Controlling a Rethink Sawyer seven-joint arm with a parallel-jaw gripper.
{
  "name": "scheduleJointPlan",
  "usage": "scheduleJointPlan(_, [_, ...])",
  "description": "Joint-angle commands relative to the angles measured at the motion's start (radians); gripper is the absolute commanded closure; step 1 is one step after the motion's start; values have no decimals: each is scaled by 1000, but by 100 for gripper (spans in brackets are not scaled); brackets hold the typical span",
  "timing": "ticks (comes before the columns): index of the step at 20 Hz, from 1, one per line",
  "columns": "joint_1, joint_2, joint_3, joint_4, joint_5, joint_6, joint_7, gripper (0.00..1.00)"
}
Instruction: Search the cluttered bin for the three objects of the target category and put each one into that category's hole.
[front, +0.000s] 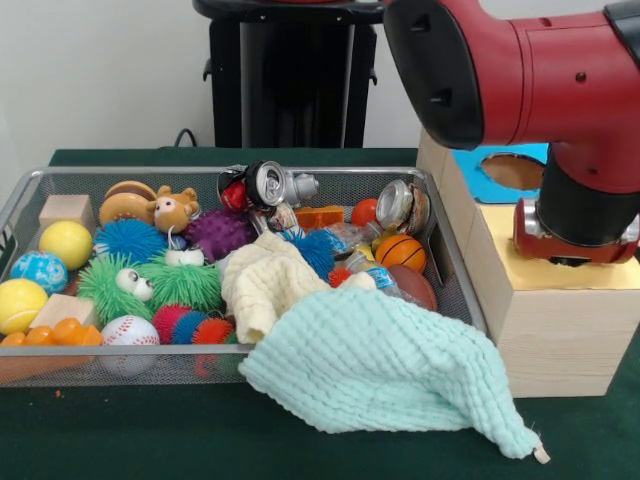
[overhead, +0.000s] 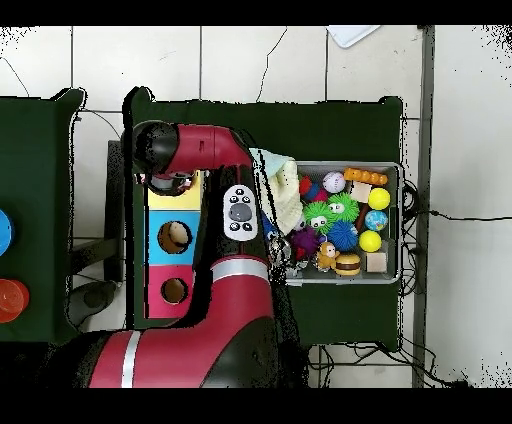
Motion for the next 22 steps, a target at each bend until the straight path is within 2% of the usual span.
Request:
scheduleJointPlan(1, [-6,-67,15,24,-86,49,-44,100])
scheduleJointPlan(7, [-49,-240,14,12,-62,234,-55,100])
scheduleJointPlan(10, [-82,-278,28,-13,-66,313,-92,100])
scheduleJointPlan(12, [-105,-304,39,-2,-73,350,-134,100])
scheduleJointPlan(18, [-188,-345,69,46,-115,363,-276,100])
scheduleJointPlan(22, [-264,-335,92,142,-171,217,-393,100])
